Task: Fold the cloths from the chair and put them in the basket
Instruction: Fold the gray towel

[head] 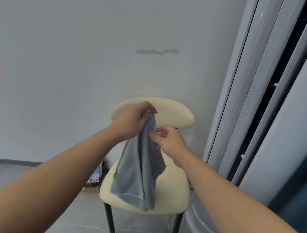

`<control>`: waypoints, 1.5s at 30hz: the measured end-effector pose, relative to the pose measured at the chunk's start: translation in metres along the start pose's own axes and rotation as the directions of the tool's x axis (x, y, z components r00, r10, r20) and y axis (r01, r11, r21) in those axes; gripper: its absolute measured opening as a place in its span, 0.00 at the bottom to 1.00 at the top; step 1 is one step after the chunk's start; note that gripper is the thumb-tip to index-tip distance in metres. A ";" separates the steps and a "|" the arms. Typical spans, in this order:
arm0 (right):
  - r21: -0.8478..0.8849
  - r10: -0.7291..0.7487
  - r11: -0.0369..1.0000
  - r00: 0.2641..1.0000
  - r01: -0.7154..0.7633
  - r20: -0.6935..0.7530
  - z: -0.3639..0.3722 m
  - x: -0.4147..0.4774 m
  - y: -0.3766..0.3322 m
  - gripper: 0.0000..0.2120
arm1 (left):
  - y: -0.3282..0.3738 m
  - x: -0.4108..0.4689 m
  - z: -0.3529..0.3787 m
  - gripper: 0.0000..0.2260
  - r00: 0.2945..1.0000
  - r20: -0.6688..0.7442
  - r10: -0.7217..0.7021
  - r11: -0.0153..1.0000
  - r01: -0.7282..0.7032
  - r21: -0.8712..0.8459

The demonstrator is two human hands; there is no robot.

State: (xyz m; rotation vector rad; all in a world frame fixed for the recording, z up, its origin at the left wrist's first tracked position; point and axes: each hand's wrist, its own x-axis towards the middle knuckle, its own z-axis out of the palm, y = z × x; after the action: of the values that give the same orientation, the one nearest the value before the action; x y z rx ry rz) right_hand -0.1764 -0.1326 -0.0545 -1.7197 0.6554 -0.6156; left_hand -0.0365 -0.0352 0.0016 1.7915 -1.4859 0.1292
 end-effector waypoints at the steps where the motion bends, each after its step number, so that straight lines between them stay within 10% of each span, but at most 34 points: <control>1: -0.070 0.010 0.998 0.998 -0.006 0.054 0.000 0.000 0.003 0.09 | 0.000 0.002 -0.004 0.08 1.000 -0.025 0.008 1.000 -0.008 0.007; 13: -0.675 0.270 0.730 0.863 0.107 0.428 -0.022 -0.008 0.030 0.10 | -0.055 0.026 -0.085 0.07 0.918 -0.328 -0.224 0.972 0.235 -0.008; 22: -0.810 -0.015 0.398 0.886 0.431 0.464 -0.055 0.007 -0.041 0.13 | -0.107 0.003 -0.125 0.08 0.799 -0.458 -0.389 0.915 0.393 -0.090; 26: -0.693 -0.224 0.597 0.914 0.404 0.339 -0.075 0.012 -0.102 0.13 | -0.127 -0.010 -0.136 0.09 0.733 -0.475 -0.487 0.872 0.441 -0.213; 29: -0.734 -0.361 0.499 0.880 0.462 0.308 -0.079 0.013 -0.133 0.10 | -0.132 -0.016 -0.135 0.08 0.726 -0.451 -0.519 0.855 0.443 -0.270; 32: -0.594 -0.246 0.688 0.904 0.417 0.349 -0.086 0.011 -0.143 0.07 | -0.133 -0.018 -0.132 0.07 0.729 -0.433 -0.531 0.846 0.423 -0.325; 45: -0.541 -0.273 0.745 0.918 0.390 0.286 -0.082 0.007 -0.130 0.15 | -0.137 -0.024 -0.128 0.08 0.735 -0.383 -0.560 0.825 0.452 -0.339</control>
State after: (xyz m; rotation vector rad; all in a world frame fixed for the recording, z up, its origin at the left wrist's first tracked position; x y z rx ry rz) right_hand -0.2143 -0.1667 0.0907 -2.4913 0.4185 -0.5057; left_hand 0.1252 0.0634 0.0083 1.7558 -0.6016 0.1003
